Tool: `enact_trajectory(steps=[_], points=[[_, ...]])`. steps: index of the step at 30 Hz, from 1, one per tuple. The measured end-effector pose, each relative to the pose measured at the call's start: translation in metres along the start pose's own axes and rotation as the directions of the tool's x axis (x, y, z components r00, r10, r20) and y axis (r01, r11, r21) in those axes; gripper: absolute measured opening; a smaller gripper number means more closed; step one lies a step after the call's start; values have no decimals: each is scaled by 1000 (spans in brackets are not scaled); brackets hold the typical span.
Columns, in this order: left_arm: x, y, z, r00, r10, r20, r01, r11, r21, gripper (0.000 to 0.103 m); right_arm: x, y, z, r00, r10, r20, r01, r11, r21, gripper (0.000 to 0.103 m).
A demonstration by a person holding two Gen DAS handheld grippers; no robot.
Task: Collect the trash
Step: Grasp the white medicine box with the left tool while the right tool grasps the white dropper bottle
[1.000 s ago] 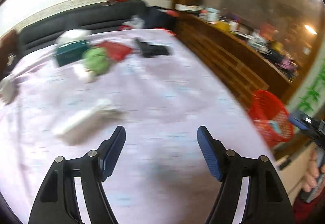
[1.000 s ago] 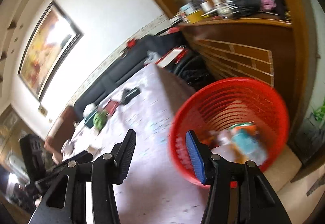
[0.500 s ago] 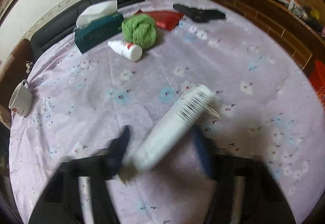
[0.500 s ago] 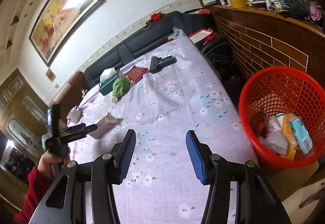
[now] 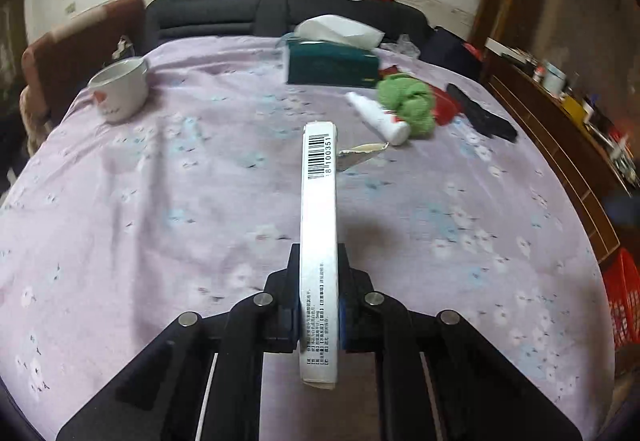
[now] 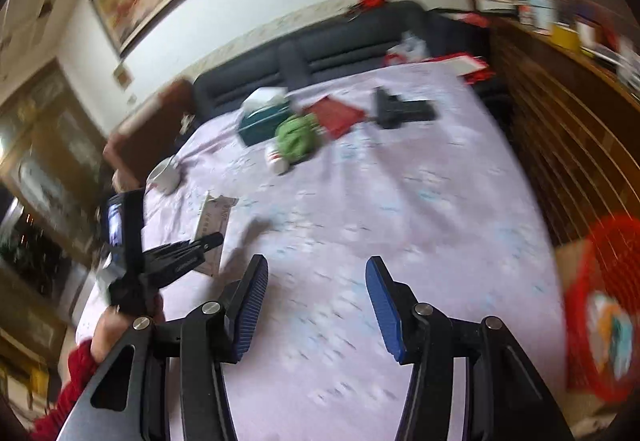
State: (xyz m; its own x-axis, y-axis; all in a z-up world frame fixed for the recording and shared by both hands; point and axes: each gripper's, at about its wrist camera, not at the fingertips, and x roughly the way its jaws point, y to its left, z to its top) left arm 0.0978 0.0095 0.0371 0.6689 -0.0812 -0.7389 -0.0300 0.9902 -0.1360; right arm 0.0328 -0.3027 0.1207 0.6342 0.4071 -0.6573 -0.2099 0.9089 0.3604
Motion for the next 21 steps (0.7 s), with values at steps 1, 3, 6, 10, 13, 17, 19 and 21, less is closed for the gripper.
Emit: enact_trajectory(steps=[1, 3, 6, 10, 13, 17, 19, 21], points=[[5, 6, -1, 1000, -14, -12, 14, 1000, -22, 12, 16, 11, 10, 1000, 1, -20, -2, 1000, -23, 54], [11, 14, -2, 999, -25, -23, 24, 999, -44, 12, 54, 33, 30, 997, -6, -74, 0, 996, -86, 50], [11, 21, -4, 999, -38, -17, 37, 997, -66, 13, 116, 57, 58, 994, -18, -109, 3, 991, -136, 45], [12, 31, -4, 999, -37, -23, 34, 994, -99, 15, 195, 76, 87, 987, -16, -163, -8, 990, -143, 37], [16, 38, -3, 999, -36, -35, 32, 992, -120, 17, 231, 84, 105, 990, -15, -141, -4, 991, -132, 37], [16, 37, -3, 999, -29, -34, 24, 993, -116, 17, 273, 93, 123, 989, -80, -122, 57, 981, -183, 37], [17, 37, -3, 999, -27, -36, 22, 993, -117, 18, 292, 90, 130, 986, -105, -129, 79, 979, -187, 37], [18, 37, -3, 999, -30, -39, 25, 993, -118, 18, 311, 83, 134, 981, -123, -149, 95, 978, -184, 37]])
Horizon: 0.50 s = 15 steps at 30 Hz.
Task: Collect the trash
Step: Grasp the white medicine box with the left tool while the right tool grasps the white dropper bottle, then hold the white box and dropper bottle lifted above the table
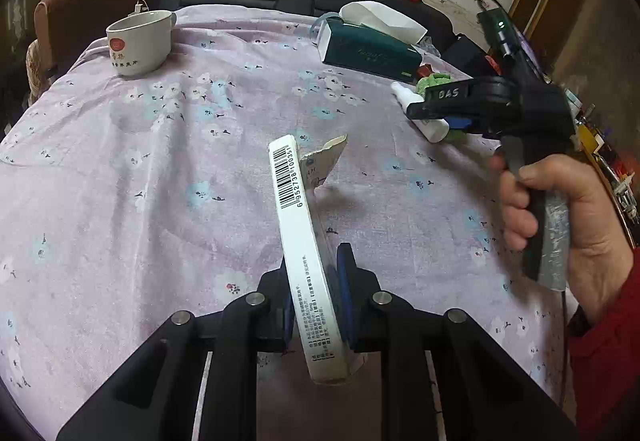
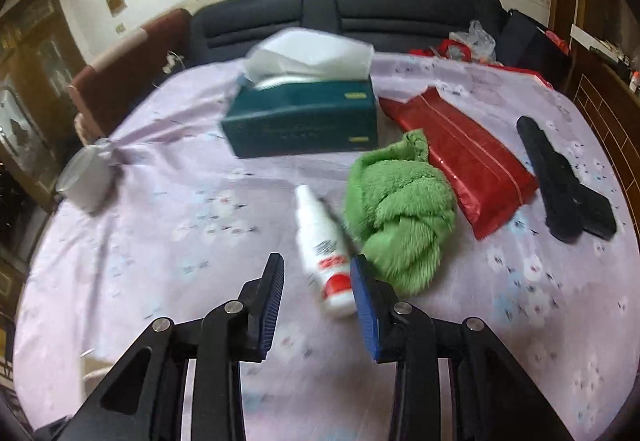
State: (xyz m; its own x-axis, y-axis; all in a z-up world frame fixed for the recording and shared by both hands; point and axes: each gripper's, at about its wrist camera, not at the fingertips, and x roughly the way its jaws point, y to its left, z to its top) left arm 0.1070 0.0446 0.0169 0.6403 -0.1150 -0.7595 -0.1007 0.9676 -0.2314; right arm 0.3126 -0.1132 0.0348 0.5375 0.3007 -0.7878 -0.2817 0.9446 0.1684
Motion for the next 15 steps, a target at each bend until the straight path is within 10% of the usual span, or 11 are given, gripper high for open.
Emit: enact_trajectory(steps=[7, 15], points=[[-4, -4, 1, 1000, -10, 22, 9, 1000, 22, 13, 26, -1, -3, 999, -27, -32, 26, 999, -32, 33], [-6, -32, -12, 992, -123, -27, 125, 987, 98, 12, -52, 2, -67, 1000, -8, -11, 8, 1000, 20, 32]])
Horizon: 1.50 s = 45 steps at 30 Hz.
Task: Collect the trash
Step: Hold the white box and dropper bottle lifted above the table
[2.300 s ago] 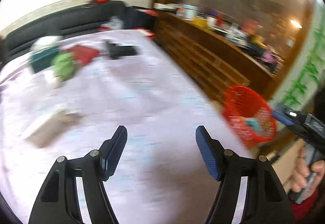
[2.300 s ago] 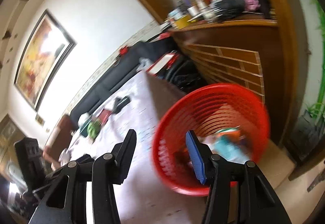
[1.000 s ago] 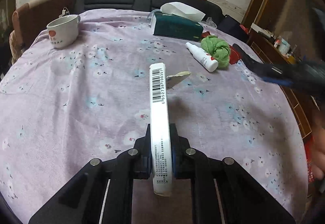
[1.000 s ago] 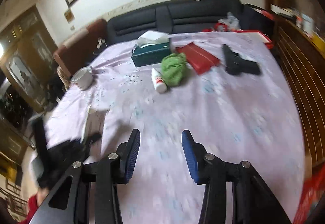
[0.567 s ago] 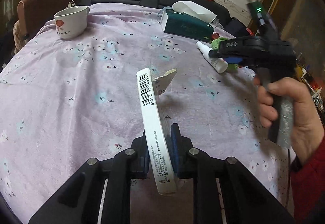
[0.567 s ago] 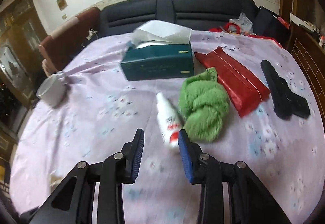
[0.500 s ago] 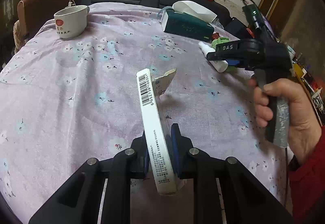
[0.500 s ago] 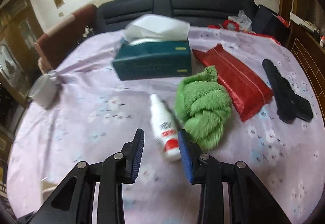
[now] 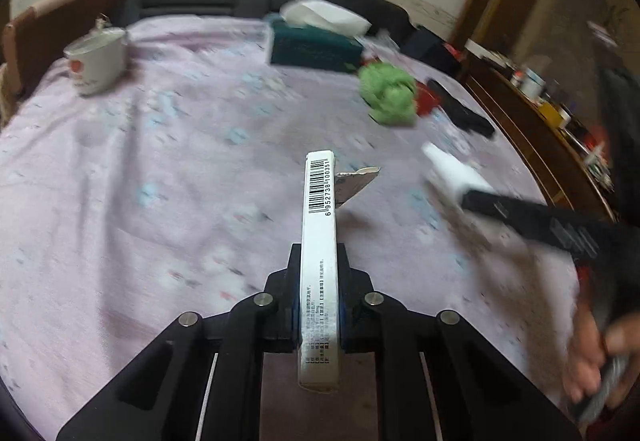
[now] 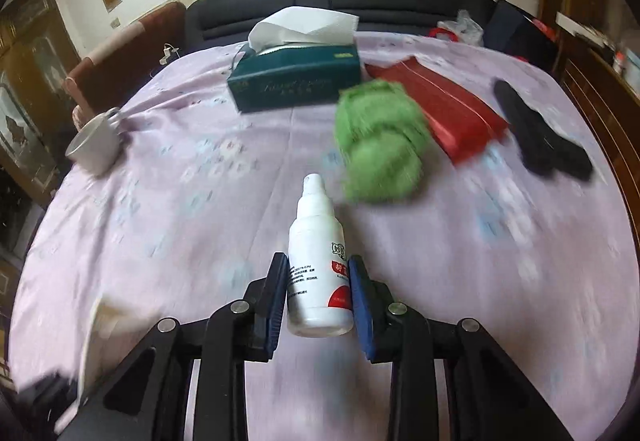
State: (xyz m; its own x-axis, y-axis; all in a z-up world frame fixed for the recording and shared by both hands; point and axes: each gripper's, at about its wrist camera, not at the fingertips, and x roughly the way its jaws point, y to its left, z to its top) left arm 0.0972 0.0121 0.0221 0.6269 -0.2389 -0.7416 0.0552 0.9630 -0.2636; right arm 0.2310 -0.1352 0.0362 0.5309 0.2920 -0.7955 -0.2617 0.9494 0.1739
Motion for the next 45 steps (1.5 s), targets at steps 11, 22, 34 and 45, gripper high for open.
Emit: enact_trajectory(steps=[11, 22, 34, 45], points=[[-31, -32, -45, 995, -80, -65, 82, 996, 20, 12, -134, -34, -147, 998, 63, 5, -63, 994, 91, 32], [-96, -84, -117, 995, -23, 95, 12, 993, 119, 12, -188, -26, -229, 983, 61, 174, -84, 988, 132, 32], [-88, -92, -137, 988, 62, 138, -84, 983, 162, 12, -186, -19, -261, 972, -6, 235, -22, 993, 117, 33], [-85, -92, -138, 991, 50, 120, -71, 982, 174, 12, -175, -21, -261, 971, -30, 235, 1, 992, 122, 33]])
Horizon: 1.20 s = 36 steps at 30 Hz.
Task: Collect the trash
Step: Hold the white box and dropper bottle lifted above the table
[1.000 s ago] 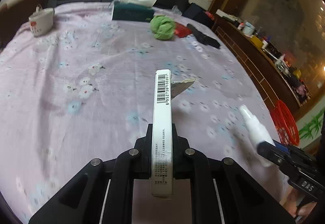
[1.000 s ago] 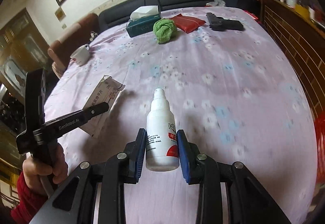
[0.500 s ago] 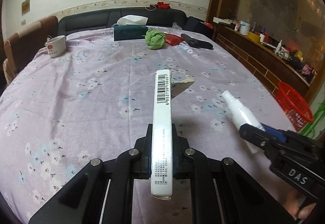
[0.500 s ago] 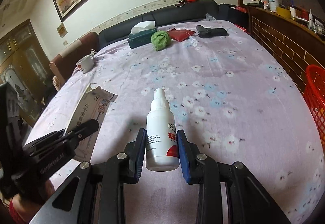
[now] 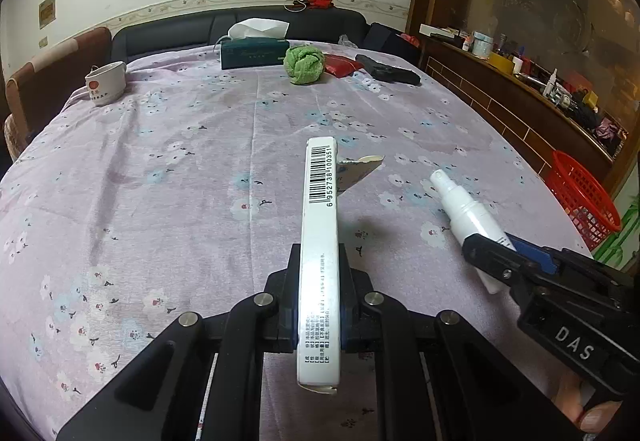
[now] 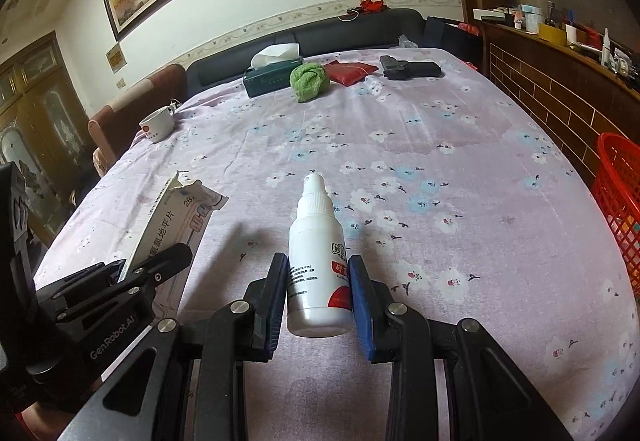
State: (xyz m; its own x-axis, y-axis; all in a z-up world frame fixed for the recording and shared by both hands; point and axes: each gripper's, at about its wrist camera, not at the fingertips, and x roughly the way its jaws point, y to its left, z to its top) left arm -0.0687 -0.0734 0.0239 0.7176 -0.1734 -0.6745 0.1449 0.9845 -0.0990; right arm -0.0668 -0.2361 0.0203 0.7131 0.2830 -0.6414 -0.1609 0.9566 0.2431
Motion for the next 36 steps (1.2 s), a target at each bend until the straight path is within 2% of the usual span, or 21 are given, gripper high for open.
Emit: enact_trajectory(steps=[11, 18, 26, 36], points=[[3, -2, -1, 1000, 0, -8, 0, 1000, 9, 12, 11, 1, -3, 1000, 2, -19, -1, 1000, 4, 33], [3, -3, -1, 1000, -1, -12, 1, 1000, 12, 12, 16, -7, -2, 999, 37, -40, -35, 999, 37, 33], [4, -3, -1, 1000, -4, -13, 4, 1000, 14, 12, 6, 4, -5, 999, 37, 23, -37, 999, -22, 33], [3, -4, 0, 1000, -12, -12, 12, 1000, 18, 12, 8, 1, -3, 999, 37, 14, -37, 999, -10, 33]])
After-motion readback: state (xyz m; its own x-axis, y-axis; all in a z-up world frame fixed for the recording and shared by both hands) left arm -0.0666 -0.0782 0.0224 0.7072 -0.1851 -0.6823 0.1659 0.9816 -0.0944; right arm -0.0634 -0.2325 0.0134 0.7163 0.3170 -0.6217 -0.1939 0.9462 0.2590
